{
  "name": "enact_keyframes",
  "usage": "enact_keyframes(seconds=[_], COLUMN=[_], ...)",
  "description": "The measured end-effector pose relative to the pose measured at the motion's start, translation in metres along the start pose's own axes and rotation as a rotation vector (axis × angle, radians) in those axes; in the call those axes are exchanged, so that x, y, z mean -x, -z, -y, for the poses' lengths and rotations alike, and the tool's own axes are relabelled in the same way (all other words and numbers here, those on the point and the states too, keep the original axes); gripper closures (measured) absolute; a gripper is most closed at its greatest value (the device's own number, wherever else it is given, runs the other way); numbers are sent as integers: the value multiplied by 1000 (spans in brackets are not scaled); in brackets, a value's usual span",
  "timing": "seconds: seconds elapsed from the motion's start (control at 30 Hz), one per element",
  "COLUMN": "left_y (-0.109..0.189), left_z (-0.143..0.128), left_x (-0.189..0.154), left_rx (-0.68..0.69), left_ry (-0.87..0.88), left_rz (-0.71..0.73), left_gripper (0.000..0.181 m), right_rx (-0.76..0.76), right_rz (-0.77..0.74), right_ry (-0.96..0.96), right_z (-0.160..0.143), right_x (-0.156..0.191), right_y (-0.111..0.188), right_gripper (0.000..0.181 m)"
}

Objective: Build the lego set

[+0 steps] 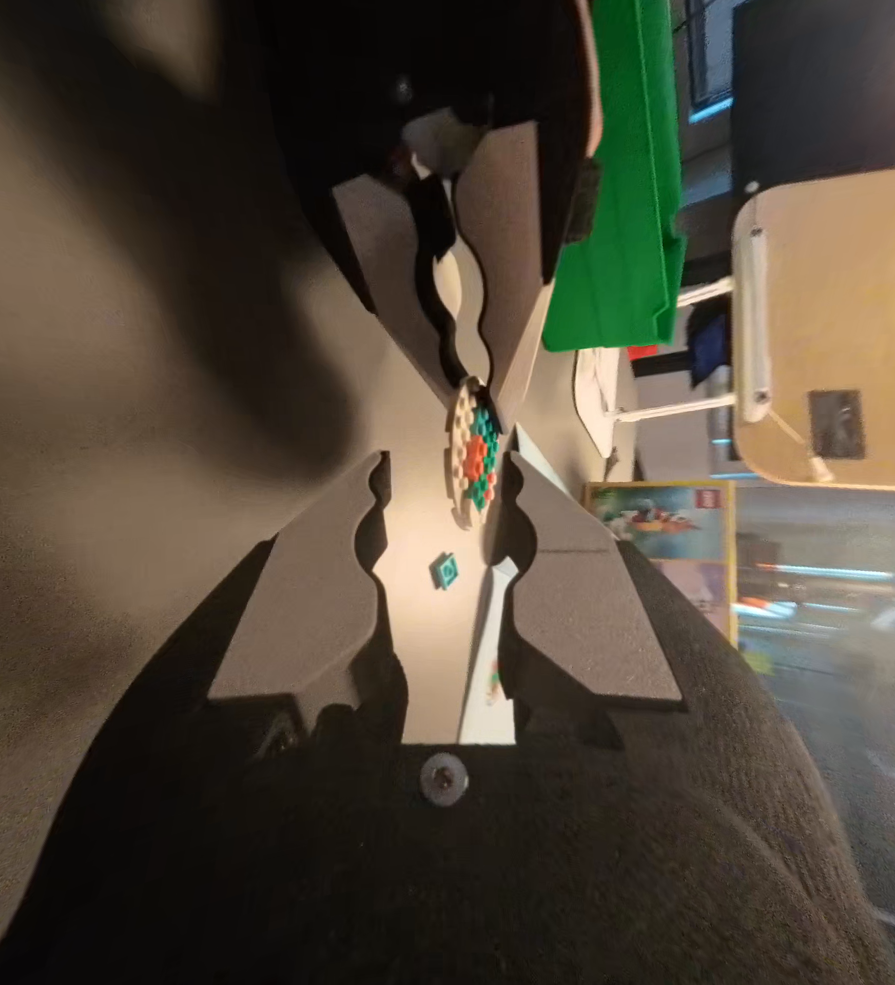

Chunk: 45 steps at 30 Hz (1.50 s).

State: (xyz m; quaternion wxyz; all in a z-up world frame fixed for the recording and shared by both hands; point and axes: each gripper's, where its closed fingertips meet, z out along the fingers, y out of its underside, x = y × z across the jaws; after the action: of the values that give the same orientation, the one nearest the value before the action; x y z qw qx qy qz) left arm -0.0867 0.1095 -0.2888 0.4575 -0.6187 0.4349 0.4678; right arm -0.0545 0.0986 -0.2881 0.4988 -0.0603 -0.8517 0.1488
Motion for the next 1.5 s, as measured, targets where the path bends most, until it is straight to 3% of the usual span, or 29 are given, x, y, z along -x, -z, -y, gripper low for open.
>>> enact_keyframes(seconds=[0.47,0.73,0.93,1.1,1.17,1.23,1.3,1.5], left_y=[-1,-2,-3,-4,-5,-4,-3,4], left_z=[1,-1,-1,-2,-3,-4,-3,15], left_x=[-4,-4,-8,-5,1,2,5,4], left_rx=[3,9,15,16,18,23,12,-111], left_ry=[31,143,125,126,106,86,80,88], left_rz=[-34,-81,-97,-80,-39,-22,-4,-12], left_gripper=[172,172,172,172,172,172,172,172], right_rx=[37,90,118,69,29,12,18,-71], right_rz=[-97,-139,-90,-75,-39,-9,9,-47], right_ry=[137,176,227,136,44,-55,-97,11], right_z=[-4,-5,-6,-6,-5,-10,-20,-13], right_x=[-5,-12,-9,-12,-11,-14,-17,-21], right_y=[-10,-11,-12,-13,-12,-11,-9,-7], right_gripper=[169,175,176,175,164,127,114,151])
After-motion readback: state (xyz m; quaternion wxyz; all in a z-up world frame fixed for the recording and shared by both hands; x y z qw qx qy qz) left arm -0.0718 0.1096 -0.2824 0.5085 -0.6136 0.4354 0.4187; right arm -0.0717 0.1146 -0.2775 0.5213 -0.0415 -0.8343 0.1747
